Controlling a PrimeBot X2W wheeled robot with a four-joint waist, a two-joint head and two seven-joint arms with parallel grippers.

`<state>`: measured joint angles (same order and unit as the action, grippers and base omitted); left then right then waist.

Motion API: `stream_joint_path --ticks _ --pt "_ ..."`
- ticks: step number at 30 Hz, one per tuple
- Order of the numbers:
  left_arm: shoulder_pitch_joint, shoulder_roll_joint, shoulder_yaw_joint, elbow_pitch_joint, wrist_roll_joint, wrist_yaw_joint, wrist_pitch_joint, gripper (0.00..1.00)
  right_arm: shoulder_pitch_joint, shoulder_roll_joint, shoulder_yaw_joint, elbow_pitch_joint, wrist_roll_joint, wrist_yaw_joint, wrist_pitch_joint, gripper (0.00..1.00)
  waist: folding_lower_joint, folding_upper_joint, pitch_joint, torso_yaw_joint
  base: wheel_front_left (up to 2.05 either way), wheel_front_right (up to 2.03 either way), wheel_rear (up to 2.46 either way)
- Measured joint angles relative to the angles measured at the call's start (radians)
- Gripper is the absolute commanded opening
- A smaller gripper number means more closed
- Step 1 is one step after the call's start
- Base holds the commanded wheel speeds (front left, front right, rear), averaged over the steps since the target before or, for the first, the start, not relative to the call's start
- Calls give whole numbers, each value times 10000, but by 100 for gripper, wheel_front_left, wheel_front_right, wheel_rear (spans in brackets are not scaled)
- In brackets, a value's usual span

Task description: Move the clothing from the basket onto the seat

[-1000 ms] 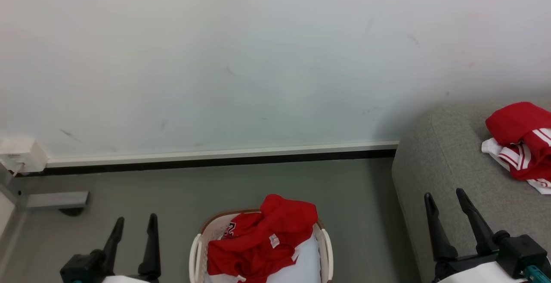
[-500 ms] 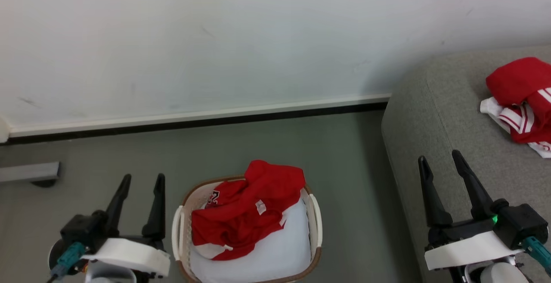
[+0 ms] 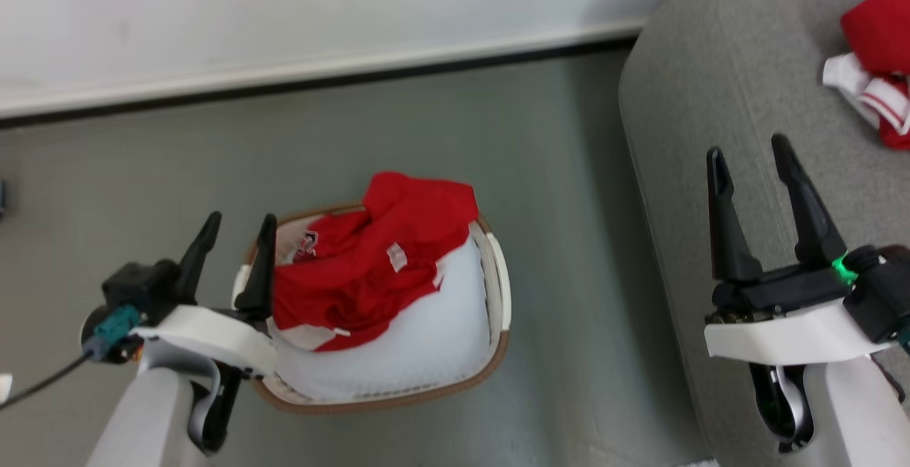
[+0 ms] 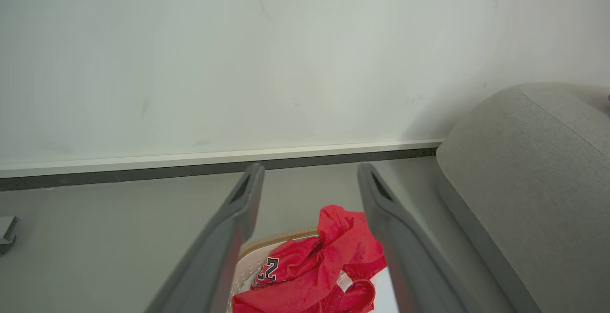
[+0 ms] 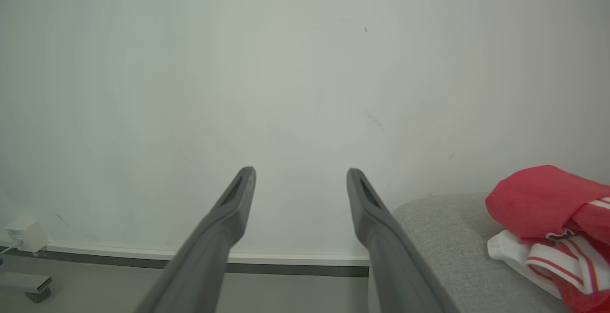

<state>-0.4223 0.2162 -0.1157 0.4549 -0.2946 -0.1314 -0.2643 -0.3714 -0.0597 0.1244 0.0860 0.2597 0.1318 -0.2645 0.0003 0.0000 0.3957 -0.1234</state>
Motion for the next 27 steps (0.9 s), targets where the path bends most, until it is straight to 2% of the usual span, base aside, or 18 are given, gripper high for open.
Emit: stream_joint_path --ticks 3,7,16,27 --pt "-539 314 -598 639 -282 0 -2 100 -288 36 -35 -213 -107 0 0 100 0 0 565 -131 0 0 0" --pt "-1227 775 -1919 1662 -709 0 0 100 -543 67 -94 -439 -130 0 0 100 0 0 1275 -349 0 0 0" --pt "-2671 1676 -3992 3423 -1764 -2 0 100 -841 77 -63 -917 374 0 0 100 0 0 2643 -950 0 0 0" --pt "-4358 2431 -5881 4915 -2652 -2 0 100 -1011 75 6 -1310 851 0 0 100 -1 0 4018 -1707 0 0 0"
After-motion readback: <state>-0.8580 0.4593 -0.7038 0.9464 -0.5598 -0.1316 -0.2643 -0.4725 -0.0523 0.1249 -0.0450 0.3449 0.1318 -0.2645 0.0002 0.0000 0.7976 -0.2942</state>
